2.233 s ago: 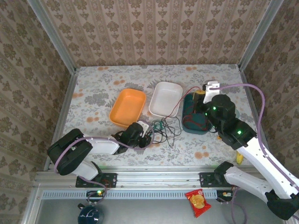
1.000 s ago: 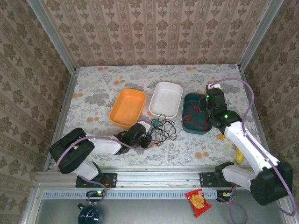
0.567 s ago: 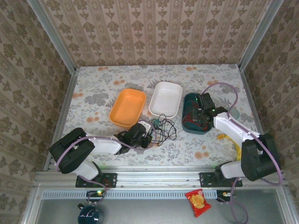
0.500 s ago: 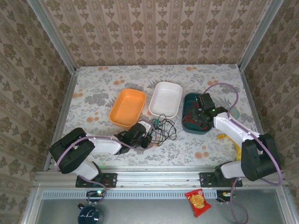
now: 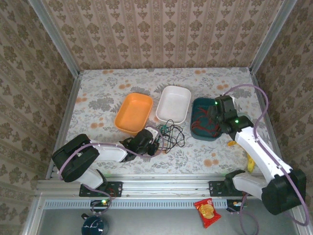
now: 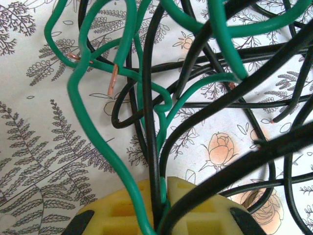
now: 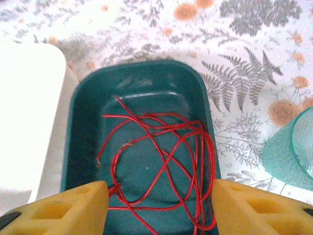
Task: Untangle the cables
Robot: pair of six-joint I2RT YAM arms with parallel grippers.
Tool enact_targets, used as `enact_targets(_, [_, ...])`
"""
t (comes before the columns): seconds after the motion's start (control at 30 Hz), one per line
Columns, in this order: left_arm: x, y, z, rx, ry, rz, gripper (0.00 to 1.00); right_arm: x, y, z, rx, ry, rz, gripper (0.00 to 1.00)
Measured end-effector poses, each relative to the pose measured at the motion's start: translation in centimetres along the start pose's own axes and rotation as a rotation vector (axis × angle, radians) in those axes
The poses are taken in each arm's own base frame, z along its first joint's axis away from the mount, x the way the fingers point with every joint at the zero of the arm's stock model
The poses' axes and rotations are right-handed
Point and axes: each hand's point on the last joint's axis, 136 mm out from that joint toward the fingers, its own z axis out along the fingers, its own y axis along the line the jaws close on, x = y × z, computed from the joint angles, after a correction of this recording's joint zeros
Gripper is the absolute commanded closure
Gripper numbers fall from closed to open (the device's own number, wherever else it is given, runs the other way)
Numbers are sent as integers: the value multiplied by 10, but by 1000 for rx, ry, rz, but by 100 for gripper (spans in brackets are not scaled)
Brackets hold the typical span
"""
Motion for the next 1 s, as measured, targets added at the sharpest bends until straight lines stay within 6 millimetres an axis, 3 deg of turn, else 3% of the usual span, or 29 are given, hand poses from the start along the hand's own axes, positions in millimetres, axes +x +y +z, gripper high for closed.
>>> enact_targets(0.07, [0, 0, 0, 0, 0, 4, 100, 1, 15, -7, -84, 0, -6, 46])
enact_targets(0.13, [0, 0, 0, 1, -1, 4, 100, 13, 43, -11, -214, 29, -41, 46])
enact_targets(0.27, [-1, -1, 1, 1, -1, 9, 100, 79, 119, -24, -542, 214, -205, 46])
enact_targets(0.37, [-1, -1, 2, 1, 0, 12, 100, 129, 154, -36, -692, 370, -314, 47])
enact_targets(0.47, [-2, -2, 2, 2, 1, 14, 100, 154, 162, -33, -720, 456, -361, 47])
enact_targets(0.63, [-2, -3, 3, 2, 2, 22, 100, 163, 160, -25, -703, 485, -379, 51])
enact_targets(0.67, [-3, -3, 3, 3, 2, 23, 100, 165, 160, -23, -699, 491, -382, 56])
enact_targets(0.8, [-3, -3, 3, 3, 1, 26, 100, 167, 161, -13, -674, 493, -382, 98])
enact_targets(0.93, [-3, -3, 3, 3, 1, 26, 100, 154, 157, -9, -631, 427, -384, 100])
enact_targets(1.0, [-3, -4, 3, 4, 1, 27, 100, 135, 156, -16, -625, 343, -377, 100])
